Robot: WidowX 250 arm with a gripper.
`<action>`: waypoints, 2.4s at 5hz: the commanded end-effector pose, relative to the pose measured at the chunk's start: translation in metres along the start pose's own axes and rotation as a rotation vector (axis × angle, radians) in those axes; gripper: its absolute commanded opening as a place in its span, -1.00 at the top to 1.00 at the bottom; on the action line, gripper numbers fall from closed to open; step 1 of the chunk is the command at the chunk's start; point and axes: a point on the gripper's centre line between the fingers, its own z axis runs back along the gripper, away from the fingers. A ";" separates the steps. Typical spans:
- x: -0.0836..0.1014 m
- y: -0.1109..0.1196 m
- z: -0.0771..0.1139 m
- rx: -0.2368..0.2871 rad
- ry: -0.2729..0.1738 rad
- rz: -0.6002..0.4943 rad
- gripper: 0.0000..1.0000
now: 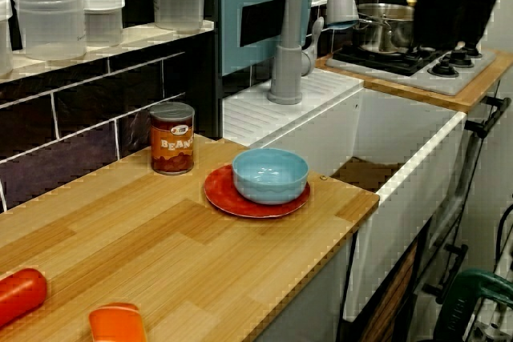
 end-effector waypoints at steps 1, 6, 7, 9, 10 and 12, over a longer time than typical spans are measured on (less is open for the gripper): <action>0.026 0.052 -0.015 0.158 0.115 -0.385 -1.00; 0.017 0.183 -0.076 0.093 0.186 -0.393 -1.00; 0.018 0.187 -0.086 0.126 0.151 -0.354 -1.00; 0.031 0.201 -0.100 0.090 0.121 -0.123 -1.00; 0.031 0.201 -0.094 0.043 0.116 -0.118 -0.91; 0.034 0.202 -0.097 0.054 0.114 -0.126 -1.00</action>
